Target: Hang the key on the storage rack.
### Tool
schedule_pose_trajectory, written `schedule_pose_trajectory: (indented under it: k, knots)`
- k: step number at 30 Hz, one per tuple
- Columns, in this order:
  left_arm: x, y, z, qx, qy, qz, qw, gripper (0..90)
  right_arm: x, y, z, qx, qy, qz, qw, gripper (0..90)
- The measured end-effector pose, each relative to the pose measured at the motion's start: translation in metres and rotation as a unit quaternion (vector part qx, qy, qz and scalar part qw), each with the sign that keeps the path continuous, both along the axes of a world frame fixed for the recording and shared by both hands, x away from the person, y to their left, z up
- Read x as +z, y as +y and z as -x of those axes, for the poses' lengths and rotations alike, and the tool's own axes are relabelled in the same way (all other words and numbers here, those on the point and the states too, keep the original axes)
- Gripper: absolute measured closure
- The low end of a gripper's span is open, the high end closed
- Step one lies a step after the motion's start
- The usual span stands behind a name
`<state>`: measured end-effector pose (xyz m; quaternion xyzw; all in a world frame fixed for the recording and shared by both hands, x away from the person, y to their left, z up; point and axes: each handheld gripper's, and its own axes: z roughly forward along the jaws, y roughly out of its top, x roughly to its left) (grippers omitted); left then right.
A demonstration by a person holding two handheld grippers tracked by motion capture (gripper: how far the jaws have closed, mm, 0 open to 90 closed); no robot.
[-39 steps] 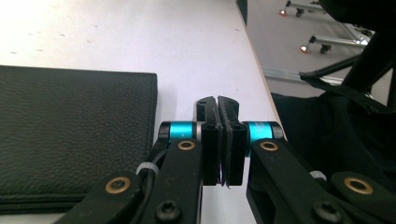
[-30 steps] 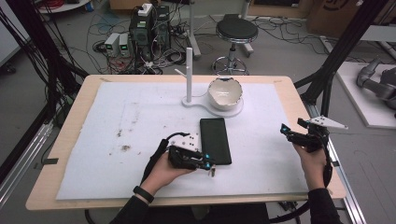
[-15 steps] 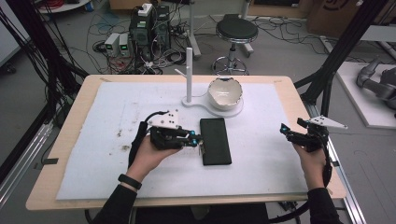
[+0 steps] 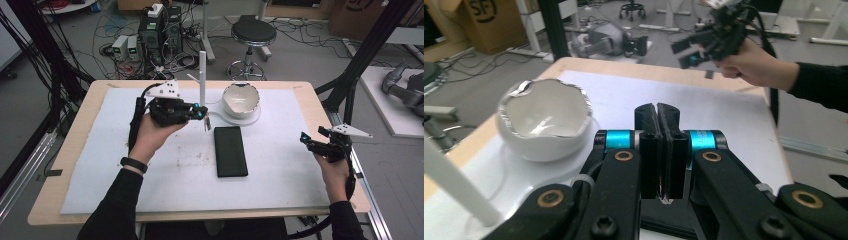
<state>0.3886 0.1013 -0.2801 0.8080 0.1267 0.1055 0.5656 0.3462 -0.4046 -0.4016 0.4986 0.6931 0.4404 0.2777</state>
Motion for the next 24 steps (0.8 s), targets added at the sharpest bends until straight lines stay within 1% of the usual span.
schedule_pose_trajectory:
  k: [5,7,8,10,13,14,18,20,24]
  knots:
    - [0.016,0.004,-0.018,0.026,-0.002,0.01,0.9996,88.0,0.0,0.0,0.0,0.001,0.002,-0.001,1.0,21.1]
    - [0.02,0.005,-0.025,0.037,-0.004,0.005,0.9993,88.0,0.0,0.0,0.0,0.0,0.001,-0.001,1.0,21.2]
    - [0.021,0.005,-0.029,0.041,-0.001,0.008,0.9991,88.0,0.0,-0.001,0.0,0.0,0.001,0.0,1.0,21.1]
    - [0.024,0.005,-0.037,0.051,0.002,0.001,0.9987,88.0,0.0,-0.001,0.0,0.0,0.001,-0.002,1.0,21.2]
    - [0.026,0.004,-0.047,0.063,0.006,0.002,0.998,88.0,0.0,-0.002,0.0,-0.001,0.001,-0.005,1.0,21.2]
    - [0.027,0.004,-0.052,0.066,0.01,0.004,0.9977,88.0,0.0,-0.002,0.0,-0.001,0.0,-0.004,1.0,21.2]
    - [0.029,0.003,-0.066,0.087,0.014,-0.007,0.9961,88.0,0.0,-0.003,0.001,-0.002,0.0,-0.009,1.0,21.2]
    - [0.03,0.002,-0.07,0.094,0.013,-0.005,0.9955,88.0,0.0,-0.005,0.001,-0.002,-0.001,-0.008,1.0,21.1]
    - [0.031,0.001,-0.081,0.105,0.022,0.0,0.9943,88.0,-0.001,-0.006,0.002,-0.003,-0.001,-0.01,0.9999,21.2]
